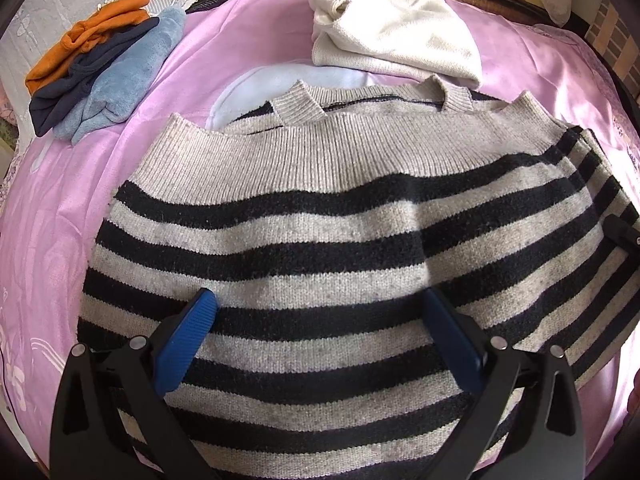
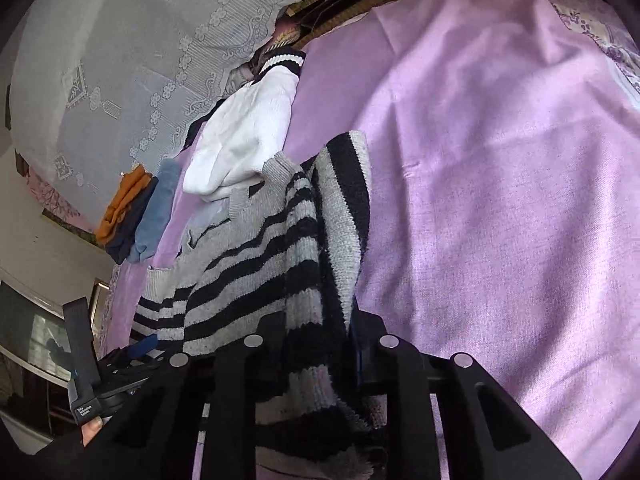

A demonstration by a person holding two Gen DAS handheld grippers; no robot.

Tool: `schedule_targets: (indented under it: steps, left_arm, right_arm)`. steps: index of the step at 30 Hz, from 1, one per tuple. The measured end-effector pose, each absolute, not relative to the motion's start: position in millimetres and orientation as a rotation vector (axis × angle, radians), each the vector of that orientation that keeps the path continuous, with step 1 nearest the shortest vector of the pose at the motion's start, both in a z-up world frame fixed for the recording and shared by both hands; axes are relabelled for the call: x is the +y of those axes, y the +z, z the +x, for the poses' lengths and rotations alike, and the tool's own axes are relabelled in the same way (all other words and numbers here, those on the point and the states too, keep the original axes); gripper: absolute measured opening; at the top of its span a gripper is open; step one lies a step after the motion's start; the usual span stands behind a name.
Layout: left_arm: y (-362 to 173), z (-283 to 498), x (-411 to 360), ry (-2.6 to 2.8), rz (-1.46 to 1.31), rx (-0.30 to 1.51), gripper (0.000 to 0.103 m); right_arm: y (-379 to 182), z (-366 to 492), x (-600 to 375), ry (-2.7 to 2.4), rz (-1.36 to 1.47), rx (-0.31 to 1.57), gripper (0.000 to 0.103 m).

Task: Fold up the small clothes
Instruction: 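Fold the sweater's side edge over toward the middle with the right tool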

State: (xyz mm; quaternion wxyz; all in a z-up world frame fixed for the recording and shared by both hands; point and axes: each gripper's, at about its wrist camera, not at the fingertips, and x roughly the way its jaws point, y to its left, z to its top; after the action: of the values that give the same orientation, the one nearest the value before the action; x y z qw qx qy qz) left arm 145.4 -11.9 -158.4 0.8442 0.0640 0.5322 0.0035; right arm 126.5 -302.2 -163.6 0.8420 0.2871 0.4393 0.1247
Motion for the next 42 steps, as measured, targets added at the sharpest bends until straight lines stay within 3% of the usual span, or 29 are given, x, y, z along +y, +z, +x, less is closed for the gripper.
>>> schedule_targets:
  steps: [15, 22, 30, 37, 40, 42]
  left_arm:
    - [-141.3, 123.2, 32.0, 0.025, 0.082, 1.142, 0.099]
    - [-136.4, 123.9, 4.8, -0.049, 0.130, 1.085, 0.098]
    - [-155.5, 135.1, -18.1, -0.058, 0.187, 1.088, 0.099]
    - [-124.9, 152.4, -5.6, -0.078, 0.060, 1.078, 0.099]
    - [-151.4, 165.3, -16.6, -0.067, 0.124, 1.178, 0.099]
    - [-151.6, 158.3, -15.4, -0.058, 0.125, 1.132, 0.099]
  right_arm:
    - [-101.7, 123.2, -253.0, 0.216, 0.481, 0.888, 0.020]
    - [-75.5, 116.4, -227.0, 0.223, 0.418, 0.865, 0.019]
    - [-69.5, 109.0, -227.7, 0.214, 0.440, 0.856, 0.019]
    - [-66.3, 110.7, -229.6, 0.228, 0.460, 0.849, 0.019]
    - [-63.6, 112.7, -226.4, 0.241, 0.460, 0.849, 0.019]
    - [-63.1, 114.0, -224.6, 0.250, 0.461, 0.853, 0.019]
